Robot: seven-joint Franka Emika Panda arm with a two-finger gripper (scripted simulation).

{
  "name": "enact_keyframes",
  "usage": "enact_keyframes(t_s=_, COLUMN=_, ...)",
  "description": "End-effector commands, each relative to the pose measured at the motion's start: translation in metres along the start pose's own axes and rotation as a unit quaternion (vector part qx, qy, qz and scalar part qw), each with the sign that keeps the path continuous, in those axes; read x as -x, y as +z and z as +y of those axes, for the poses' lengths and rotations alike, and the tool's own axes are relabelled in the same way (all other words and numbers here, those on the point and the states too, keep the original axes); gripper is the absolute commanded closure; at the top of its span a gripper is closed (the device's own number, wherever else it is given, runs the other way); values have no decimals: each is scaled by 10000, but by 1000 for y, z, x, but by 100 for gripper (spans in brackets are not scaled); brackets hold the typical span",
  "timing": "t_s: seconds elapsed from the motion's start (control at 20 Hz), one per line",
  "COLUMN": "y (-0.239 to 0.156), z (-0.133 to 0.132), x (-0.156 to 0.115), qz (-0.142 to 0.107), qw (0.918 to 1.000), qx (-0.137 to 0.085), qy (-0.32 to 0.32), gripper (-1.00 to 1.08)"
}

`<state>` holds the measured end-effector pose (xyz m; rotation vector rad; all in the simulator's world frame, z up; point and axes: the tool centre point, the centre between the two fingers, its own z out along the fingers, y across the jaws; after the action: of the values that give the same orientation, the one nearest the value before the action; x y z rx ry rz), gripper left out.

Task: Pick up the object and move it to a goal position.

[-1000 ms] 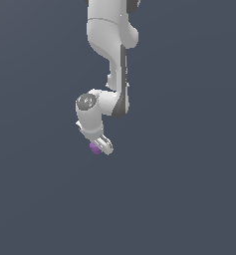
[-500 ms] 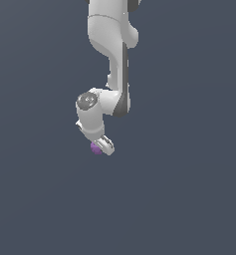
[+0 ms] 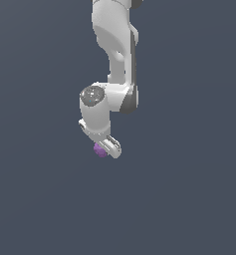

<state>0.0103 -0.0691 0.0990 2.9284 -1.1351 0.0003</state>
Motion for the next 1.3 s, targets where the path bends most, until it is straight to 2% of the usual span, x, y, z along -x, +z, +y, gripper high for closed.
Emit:
enact_keyframes(t_s=0.0, y=-17, z=-16, x=-3, qz=2, qw=10000, qx=1, qy=0, gripper=108)
enact_keyframes(t_s=0.7, y=-104, z=-100, x=-19, qz=2, qw=10000, qx=2, qy=2, gripper=108)
enact_keyframes(t_s=1.25, y=-141, z=-137, x=-27, qz=-2, qw=10000, qx=-3, qy=0, gripper=108)
